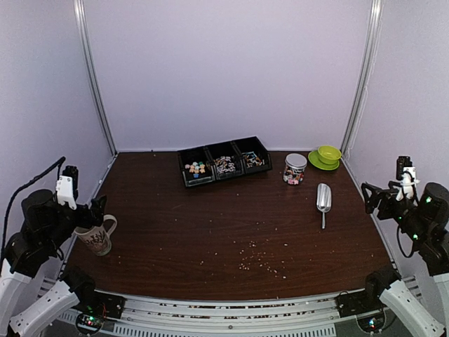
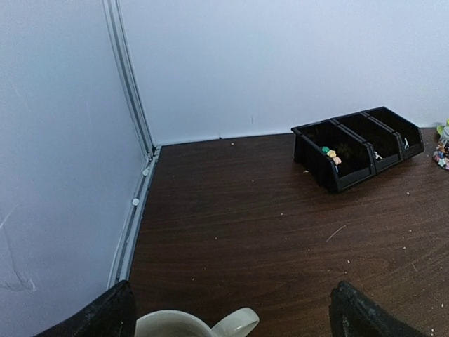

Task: Pack the candies
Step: Reset both arms

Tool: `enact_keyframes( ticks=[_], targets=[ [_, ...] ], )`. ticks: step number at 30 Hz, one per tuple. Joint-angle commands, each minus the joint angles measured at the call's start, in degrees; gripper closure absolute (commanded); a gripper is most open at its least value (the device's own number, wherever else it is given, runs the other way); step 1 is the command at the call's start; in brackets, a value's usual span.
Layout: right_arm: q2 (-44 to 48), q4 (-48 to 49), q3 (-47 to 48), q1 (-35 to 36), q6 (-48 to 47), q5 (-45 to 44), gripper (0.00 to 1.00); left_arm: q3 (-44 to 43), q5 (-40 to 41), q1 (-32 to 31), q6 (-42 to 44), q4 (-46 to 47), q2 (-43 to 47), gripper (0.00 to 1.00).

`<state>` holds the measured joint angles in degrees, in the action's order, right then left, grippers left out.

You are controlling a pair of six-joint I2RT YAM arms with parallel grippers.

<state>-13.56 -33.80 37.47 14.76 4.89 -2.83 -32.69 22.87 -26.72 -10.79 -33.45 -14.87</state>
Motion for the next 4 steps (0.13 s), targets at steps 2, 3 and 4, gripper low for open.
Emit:
enact_keyframes(
  ticks=[2, 3, 4],
  targets=[
    [0.8, -0.2, 0.6, 0.4, -0.8, 1.0, 0.00, 0.1, -0.5, 0.3, 1.8, 1.9, 3.5, 0.02],
    [0.7, -0.2, 0.6, 0.4, -0.8, 1.0, 0.01, 0.3, -0.4, 0.3, 1.8, 2.1, 4.6, 0.02],
    [0.5, -0.1, 0.6, 0.4, -0.7, 1.0, 0.01, 0.5, -0.3, 0.3, 1.8, 2.3, 5.3, 0.02]
  ],
)
